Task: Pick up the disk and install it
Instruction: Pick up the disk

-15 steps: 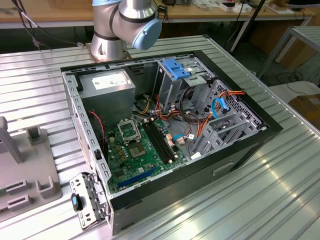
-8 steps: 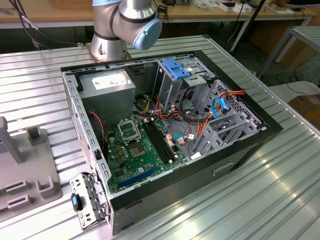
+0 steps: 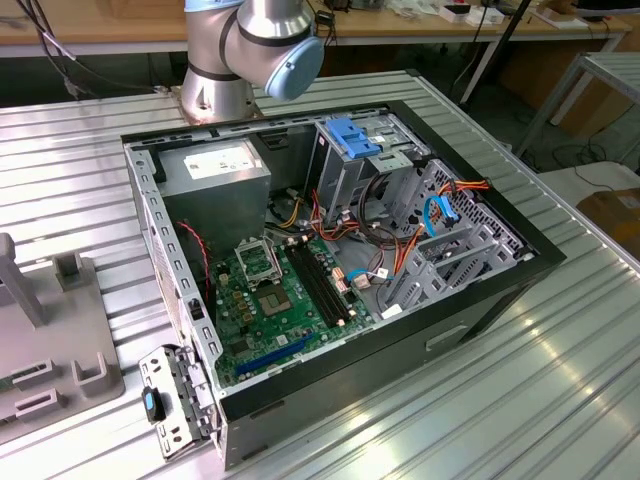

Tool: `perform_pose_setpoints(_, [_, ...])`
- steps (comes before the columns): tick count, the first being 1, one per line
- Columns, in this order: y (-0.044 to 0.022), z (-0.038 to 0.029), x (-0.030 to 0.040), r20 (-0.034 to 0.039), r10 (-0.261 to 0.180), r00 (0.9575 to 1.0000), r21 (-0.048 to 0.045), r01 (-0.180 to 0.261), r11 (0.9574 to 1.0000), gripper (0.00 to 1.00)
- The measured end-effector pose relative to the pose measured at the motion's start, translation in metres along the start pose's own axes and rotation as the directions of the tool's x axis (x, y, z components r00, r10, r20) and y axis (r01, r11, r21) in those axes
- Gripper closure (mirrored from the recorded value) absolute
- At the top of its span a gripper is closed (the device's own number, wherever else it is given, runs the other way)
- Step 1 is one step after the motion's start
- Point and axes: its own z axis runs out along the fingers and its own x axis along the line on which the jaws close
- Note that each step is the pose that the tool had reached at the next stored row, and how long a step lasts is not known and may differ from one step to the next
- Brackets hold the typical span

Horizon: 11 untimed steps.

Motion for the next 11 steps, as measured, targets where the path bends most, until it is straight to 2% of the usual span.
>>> perform_pose_setpoints(1, [0.0,0.0,-0.0001,0.0,0.0,1.0,-0.0001,0.0,1.0,0.64])
perform_pose_setpoints(2, [0.0,0.0,-0.0001,0.0,0.0,1.0,0.0,0.0,1.0,0.58])
perform_pose_setpoints(3, [0.0,0.0,-0.0002,0.0,0.0,1.0,0.0,0.0,1.0,0.46])
perform_pose_setpoints(4, [0.0,0.0,-0.0002,0.0,0.0,1.0,0.0,0.0,1.0,0.46])
perform_pose_setpoints(6, [0.0,0.0,-0.0003,0.0,0.0,1.0,0.0,0.0,1.0,0.34])
perform_pose_setpoints(9, [0.0,0.0024,-0.0005,0.0047,0.0,1.0,-0.0001,0.0,1.0,0.34])
perform_pose_setpoints(11, [-0.0001,0.011,-0.0002,0.0073,0.0,1.0,-0.0002,0.0,1.0,0.34])
